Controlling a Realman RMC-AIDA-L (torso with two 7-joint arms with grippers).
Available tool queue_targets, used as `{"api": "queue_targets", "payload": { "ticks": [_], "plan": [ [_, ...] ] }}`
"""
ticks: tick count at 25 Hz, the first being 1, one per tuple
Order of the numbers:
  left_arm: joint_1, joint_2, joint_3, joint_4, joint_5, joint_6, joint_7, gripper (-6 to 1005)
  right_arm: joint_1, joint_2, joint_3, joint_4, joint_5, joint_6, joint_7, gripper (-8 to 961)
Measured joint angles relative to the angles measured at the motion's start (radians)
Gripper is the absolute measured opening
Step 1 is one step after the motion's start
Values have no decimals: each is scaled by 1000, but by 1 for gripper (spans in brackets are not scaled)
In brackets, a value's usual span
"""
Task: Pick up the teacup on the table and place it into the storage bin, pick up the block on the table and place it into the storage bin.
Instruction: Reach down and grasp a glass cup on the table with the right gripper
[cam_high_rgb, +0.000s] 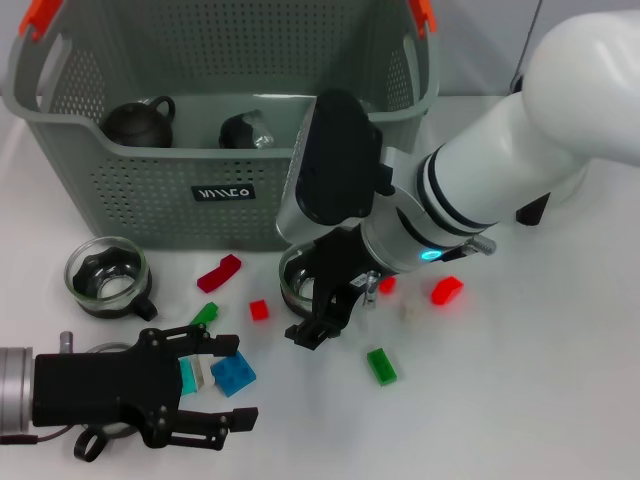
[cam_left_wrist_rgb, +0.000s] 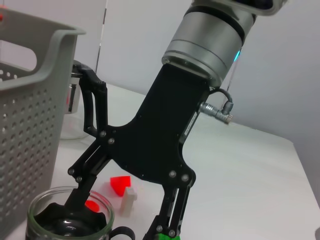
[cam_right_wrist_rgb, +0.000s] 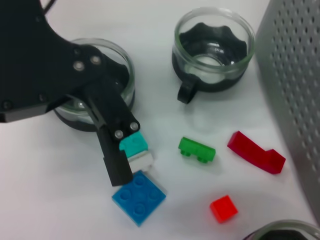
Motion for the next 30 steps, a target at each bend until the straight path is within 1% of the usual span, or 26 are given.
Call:
{"api": "queue_targets", "payload": {
  "ticks": [5,10,15,30],
  "plan": [
    [1,0,0,-3,-1,-4,0,903,13,1,-12,28,3,15,2,945],
    [1,-1,0,-6,-1,-11,0,903,24,3,-60,56,5,58,28,945],
    [-1,-2,1,-8,-1,-12,0,902,44,9,-95,93,5,107,51,944],
    [-2,-2,0,-8,0,-12,0,902,50,12,-179,123,8,199,90,936]
  ]
}}
